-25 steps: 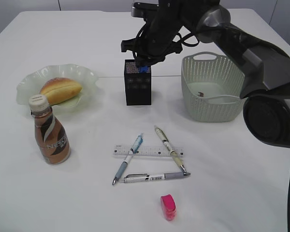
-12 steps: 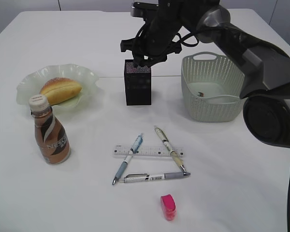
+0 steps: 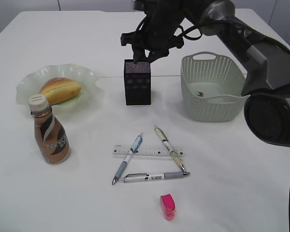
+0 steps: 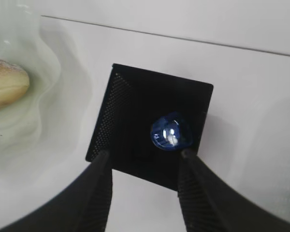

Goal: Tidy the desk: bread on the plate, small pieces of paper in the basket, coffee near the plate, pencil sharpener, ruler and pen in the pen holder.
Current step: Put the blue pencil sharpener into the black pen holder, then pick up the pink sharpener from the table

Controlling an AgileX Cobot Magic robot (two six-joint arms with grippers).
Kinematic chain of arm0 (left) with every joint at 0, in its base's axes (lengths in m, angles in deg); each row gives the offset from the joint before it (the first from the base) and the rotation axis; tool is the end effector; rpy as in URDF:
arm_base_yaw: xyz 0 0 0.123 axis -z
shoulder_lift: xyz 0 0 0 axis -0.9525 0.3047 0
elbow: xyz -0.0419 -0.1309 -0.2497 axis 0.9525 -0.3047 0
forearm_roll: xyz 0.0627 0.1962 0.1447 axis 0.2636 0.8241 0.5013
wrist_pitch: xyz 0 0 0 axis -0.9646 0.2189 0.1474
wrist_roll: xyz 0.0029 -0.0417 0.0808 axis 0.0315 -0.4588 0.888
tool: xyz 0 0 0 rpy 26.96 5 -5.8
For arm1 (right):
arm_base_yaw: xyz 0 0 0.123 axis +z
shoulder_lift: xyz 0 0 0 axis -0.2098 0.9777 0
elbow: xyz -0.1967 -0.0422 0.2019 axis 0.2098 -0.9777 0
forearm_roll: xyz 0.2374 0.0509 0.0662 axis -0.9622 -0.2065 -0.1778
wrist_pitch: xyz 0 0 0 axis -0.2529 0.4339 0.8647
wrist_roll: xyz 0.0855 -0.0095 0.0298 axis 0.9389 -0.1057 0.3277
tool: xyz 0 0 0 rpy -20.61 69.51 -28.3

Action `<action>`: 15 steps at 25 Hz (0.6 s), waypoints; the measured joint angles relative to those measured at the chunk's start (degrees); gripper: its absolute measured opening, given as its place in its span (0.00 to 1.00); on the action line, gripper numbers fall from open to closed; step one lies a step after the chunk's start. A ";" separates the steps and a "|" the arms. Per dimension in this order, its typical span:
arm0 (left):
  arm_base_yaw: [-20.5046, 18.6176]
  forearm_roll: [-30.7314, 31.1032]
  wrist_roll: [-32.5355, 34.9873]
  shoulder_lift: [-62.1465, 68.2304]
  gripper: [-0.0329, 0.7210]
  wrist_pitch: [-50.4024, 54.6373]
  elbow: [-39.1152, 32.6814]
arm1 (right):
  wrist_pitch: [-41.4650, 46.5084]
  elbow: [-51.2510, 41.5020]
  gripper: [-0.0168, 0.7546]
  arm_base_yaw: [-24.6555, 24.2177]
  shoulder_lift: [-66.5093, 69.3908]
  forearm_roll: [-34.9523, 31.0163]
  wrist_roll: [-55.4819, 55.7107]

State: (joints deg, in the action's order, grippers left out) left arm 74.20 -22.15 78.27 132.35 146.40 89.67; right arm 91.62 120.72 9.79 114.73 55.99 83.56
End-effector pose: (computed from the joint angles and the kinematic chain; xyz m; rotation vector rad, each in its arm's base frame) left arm 0.1834 -0.0231 0.2742 -0.1615 2.8413 -0.3114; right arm 0.5105 0.2142 0.2378 -0.2676 2.5527 0.3427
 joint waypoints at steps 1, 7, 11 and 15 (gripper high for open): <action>0.00 0.00 0.00 0.00 0.70 0.00 0.00 | 0.00 0.11 0.45 0.00 -0.56 -0.42 0.00; 0.00 0.00 0.00 0.00 0.70 -0.11 0.00 | 0.28 0.11 0.45 0.00 -4.89 -0.52 0.14; 0.00 0.00 0.00 0.00 0.70 -0.11 0.00 | 0.28 -3.65 0.45 0.00 -9.97 1.12 0.61; 0.00 0.00 0.00 0.00 0.70 -0.11 0.00 | 0.37 -12.36 0.45 0.00 -16.16 3.54 0.61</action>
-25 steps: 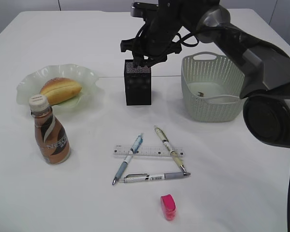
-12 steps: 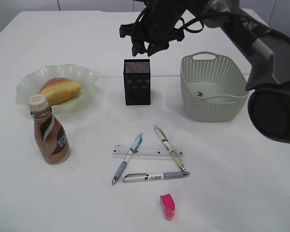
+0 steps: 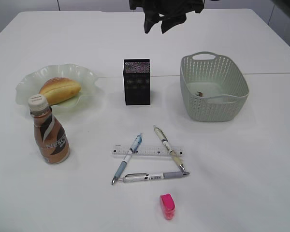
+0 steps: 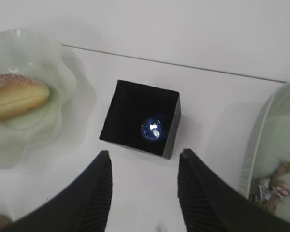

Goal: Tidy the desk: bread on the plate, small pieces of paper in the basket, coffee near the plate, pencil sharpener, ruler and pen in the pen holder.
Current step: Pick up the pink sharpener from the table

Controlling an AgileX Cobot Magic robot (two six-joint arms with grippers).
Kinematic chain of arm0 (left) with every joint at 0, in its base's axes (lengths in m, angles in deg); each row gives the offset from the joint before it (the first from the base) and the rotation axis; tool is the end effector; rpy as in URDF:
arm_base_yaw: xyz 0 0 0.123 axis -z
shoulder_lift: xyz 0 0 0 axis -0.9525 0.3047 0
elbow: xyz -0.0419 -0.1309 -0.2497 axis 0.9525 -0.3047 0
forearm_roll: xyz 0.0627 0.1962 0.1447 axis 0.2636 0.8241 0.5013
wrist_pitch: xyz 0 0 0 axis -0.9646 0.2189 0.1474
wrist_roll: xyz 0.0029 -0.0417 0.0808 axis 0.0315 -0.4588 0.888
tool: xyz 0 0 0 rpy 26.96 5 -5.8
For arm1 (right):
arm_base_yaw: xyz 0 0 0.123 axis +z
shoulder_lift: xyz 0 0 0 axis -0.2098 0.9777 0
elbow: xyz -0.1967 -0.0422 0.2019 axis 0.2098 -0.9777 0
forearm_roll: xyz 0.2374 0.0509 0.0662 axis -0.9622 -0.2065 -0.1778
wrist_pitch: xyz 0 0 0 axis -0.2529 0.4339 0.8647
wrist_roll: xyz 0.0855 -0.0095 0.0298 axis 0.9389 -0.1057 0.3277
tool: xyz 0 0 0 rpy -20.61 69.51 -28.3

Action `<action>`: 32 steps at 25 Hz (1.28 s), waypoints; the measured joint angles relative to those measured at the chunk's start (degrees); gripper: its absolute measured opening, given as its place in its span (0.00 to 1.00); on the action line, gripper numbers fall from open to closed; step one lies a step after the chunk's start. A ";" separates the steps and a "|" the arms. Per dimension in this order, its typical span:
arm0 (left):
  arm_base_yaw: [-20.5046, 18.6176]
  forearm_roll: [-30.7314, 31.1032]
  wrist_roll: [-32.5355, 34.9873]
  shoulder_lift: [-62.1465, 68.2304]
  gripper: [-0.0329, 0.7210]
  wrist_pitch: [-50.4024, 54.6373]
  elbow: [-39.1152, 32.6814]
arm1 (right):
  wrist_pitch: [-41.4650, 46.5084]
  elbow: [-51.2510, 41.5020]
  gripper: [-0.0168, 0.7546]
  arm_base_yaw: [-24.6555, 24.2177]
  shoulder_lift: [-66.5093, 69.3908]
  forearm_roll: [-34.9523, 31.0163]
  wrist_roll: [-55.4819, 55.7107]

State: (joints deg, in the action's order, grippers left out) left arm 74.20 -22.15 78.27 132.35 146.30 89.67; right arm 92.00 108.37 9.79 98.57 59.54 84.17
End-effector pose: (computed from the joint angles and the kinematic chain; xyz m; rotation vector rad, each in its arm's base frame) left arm 0.1835 -0.0231 0.2742 -0.1616 2.8396 -0.3113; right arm 0.4754 0.1943 0.3267 -0.2505 2.4866 0.2830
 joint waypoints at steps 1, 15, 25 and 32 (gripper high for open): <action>0.00 0.00 0.00 0.00 0.70 0.00 0.00 | 0.00 -2.76 0.45 0.00 -1.43 0.23 0.00; 0.00 0.00 0.12 0.00 0.70 -0.62 0.00 | -0.21 -45.05 0.45 3.91 -25.98 1.46 -0.83; 0.00 0.10 0.12 0.00 0.70 -0.62 0.00 | -1.03 -65.31 0.45 11.60 -32.89 0.99 -0.33; 0.00 0.10 0.12 0.00 0.70 -0.79 0.00 | -2.12 -77.07 0.45 14.26 -35.44 -3.74 2.17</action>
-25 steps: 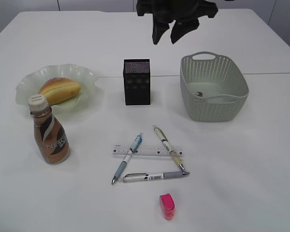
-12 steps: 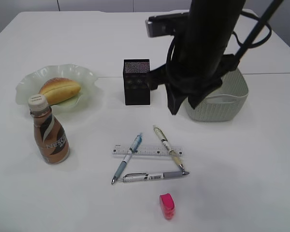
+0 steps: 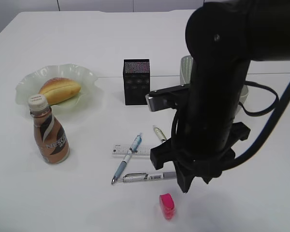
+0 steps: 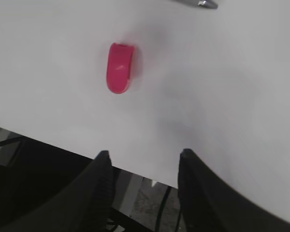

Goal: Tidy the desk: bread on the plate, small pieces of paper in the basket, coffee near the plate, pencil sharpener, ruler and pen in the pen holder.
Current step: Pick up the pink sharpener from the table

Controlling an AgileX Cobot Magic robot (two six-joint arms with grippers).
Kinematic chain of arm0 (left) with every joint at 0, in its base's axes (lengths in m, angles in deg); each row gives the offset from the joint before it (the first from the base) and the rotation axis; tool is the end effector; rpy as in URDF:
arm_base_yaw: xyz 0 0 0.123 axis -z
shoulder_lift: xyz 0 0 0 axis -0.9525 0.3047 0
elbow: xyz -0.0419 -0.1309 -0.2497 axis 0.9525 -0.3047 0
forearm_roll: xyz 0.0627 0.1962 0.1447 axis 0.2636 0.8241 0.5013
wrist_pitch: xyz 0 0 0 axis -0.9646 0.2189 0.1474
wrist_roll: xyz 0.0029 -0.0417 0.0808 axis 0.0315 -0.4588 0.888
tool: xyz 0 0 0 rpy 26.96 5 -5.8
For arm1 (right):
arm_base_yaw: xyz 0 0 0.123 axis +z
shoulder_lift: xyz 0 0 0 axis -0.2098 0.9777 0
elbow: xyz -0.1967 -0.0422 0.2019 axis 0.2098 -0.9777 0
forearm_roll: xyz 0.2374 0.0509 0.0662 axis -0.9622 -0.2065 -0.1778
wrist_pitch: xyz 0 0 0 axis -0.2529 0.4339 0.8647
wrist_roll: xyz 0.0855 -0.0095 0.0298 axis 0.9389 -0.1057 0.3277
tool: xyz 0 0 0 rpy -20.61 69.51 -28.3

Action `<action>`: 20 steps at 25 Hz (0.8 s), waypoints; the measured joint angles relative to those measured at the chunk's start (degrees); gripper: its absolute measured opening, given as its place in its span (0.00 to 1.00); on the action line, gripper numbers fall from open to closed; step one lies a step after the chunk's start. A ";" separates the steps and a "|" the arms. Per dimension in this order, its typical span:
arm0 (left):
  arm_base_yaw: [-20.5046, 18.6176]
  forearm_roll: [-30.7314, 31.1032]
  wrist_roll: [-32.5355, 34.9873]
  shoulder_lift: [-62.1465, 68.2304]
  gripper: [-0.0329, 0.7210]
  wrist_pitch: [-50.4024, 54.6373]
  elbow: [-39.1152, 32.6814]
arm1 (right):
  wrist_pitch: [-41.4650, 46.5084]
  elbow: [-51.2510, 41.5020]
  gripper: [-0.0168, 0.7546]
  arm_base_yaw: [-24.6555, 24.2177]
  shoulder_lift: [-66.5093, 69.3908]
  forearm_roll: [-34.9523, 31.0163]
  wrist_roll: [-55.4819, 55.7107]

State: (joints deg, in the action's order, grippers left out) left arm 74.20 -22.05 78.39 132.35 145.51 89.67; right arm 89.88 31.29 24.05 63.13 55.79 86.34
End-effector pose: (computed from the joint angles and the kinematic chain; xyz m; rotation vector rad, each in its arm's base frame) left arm 0.1847 -0.0229 0.2745 -0.1591 2.8260 -0.3076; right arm 0.2598 0.2004 0.2312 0.5747 -3.0232 -0.1139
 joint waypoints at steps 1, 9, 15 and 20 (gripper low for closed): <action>0.00 0.00 0.00 0.00 0.70 0.00 0.00 | -1.13 -1.16 0.45 0.38 -0.46 -0.90 0.73; 0.00 0.00 0.00 0.00 0.70 -2.24 0.00 | -14.34 -6.59 0.45 5.14 -1.08 -1.48 14.57; 0.00 0.00 0.00 0.00 0.70 -2.69 0.00 | -21.86 -7.06 0.47 5.43 -1.08 -0.49 20.77; 0.00 -0.10 0.00 0.00 0.67 -4.06 0.00 | -22.90 -7.06 0.58 5.43 1.48 0.58 21.82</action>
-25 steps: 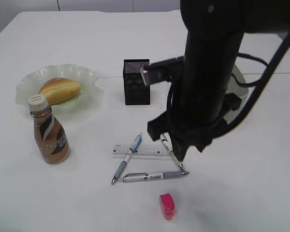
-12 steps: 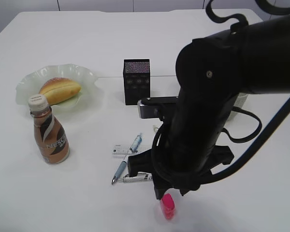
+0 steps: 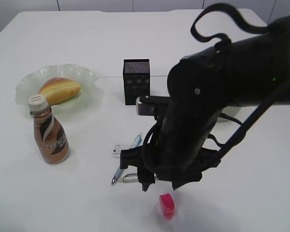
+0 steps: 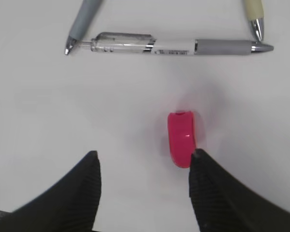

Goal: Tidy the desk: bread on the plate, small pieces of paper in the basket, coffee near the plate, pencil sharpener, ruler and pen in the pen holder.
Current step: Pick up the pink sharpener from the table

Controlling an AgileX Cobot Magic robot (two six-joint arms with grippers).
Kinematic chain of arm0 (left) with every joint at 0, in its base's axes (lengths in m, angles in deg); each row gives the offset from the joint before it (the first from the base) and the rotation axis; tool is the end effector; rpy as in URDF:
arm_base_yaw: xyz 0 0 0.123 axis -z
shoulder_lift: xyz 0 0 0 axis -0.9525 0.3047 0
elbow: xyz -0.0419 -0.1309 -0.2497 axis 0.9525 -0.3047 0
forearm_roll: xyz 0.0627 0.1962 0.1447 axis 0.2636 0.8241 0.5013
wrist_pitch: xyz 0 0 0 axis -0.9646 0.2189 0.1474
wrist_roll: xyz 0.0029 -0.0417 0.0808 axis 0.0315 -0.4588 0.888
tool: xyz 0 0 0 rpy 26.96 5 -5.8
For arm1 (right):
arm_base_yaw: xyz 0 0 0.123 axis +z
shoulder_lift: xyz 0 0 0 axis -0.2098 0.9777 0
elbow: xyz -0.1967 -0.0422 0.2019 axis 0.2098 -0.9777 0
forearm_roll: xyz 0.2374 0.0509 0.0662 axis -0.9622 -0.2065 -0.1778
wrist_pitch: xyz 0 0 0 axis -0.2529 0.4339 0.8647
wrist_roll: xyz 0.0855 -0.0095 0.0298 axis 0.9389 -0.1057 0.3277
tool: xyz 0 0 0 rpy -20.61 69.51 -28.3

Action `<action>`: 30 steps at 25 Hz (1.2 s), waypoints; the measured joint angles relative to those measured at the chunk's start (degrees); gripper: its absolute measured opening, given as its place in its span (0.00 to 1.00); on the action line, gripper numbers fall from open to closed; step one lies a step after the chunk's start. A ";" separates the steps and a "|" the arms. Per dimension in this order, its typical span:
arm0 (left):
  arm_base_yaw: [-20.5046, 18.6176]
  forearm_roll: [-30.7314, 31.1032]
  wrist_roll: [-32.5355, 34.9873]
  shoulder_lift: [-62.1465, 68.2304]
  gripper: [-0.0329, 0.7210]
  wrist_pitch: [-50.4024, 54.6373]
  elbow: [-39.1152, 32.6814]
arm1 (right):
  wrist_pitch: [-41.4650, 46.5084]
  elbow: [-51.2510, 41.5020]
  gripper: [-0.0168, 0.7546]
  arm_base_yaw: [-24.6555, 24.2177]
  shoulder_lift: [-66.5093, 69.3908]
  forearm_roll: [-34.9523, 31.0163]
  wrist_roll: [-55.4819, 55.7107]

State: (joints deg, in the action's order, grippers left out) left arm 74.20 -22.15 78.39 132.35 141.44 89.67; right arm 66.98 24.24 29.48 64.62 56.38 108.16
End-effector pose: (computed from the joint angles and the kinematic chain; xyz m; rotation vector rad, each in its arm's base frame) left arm 0.1908 -0.0225 0.2767 -0.1666 2.7548 -0.3048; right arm 0.2536 0.2330 0.1959 -0.1072 2.9930 0.2930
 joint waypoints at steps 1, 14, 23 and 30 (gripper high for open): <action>0.00 0.00 0.00 0.00 0.66 -0.09 0.00 | 0.00 0.00 0.59 0.00 0.91 0.11 0.08; 0.00 0.00 0.00 0.00 0.65 -0.13 0.00 | 0.22 0.00 0.60 0.00 7.77 2.87 0.38; 0.00 0.00 0.00 0.00 0.63 -0.22 0.00 | 0.22 0.00 0.61 0.00 8.86 4.36 0.38; 0.00 0.00 0.00 0.00 0.63 -0.26 0.00 | 0.22 0.00 0.55 0.00 10.28 4.36 0.38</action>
State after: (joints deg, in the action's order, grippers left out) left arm 74.20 -22.15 78.39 132.35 141.18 89.67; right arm 67.20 24.24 29.48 74.90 60.73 108.54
